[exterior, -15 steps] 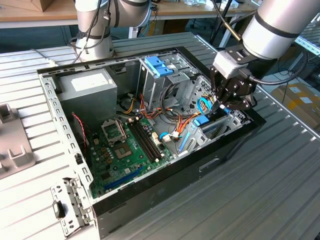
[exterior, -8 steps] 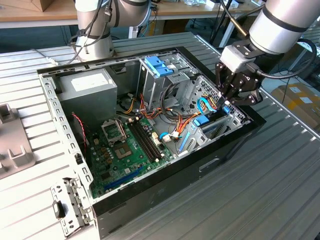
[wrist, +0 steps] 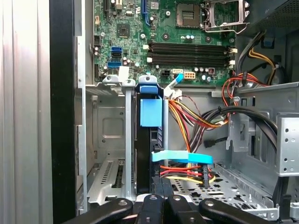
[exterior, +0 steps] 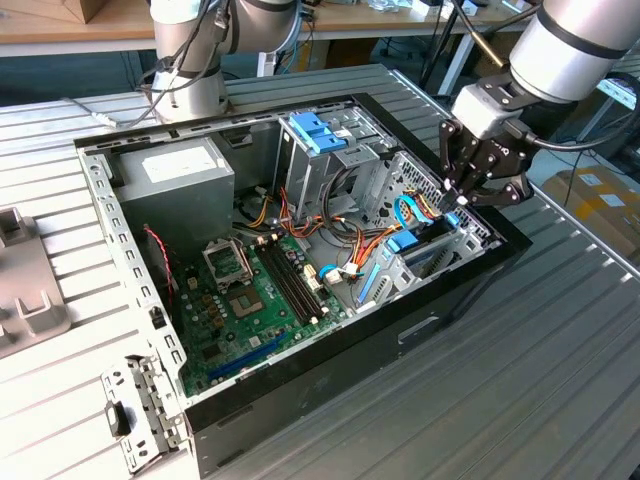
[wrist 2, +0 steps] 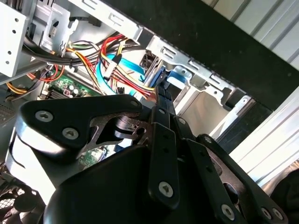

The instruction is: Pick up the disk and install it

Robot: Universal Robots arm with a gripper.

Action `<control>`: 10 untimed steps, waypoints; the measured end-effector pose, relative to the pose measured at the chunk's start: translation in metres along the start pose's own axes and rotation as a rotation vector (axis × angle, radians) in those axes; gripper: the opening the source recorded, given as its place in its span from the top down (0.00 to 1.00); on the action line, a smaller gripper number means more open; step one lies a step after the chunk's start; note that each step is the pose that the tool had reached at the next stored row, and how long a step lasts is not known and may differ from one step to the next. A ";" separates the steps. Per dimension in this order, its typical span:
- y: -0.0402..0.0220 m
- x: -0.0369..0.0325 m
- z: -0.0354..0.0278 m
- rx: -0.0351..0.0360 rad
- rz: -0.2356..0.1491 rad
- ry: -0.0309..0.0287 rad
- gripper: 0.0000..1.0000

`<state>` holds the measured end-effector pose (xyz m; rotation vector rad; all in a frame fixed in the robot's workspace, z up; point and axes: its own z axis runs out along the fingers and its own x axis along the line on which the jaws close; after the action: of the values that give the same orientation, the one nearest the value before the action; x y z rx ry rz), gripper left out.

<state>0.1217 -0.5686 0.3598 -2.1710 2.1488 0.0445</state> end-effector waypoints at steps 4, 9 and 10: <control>-0.0025 0.0000 -0.0001 -0.0010 0.000 -0.0014 0.89; -0.0027 0.0000 -0.0002 -0.0010 0.000 -0.0014 0.89; -0.0027 0.0000 -0.0002 -0.0010 0.000 -0.0013 0.89</control>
<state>0.1243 -0.5686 0.3601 -2.1707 2.1487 0.0471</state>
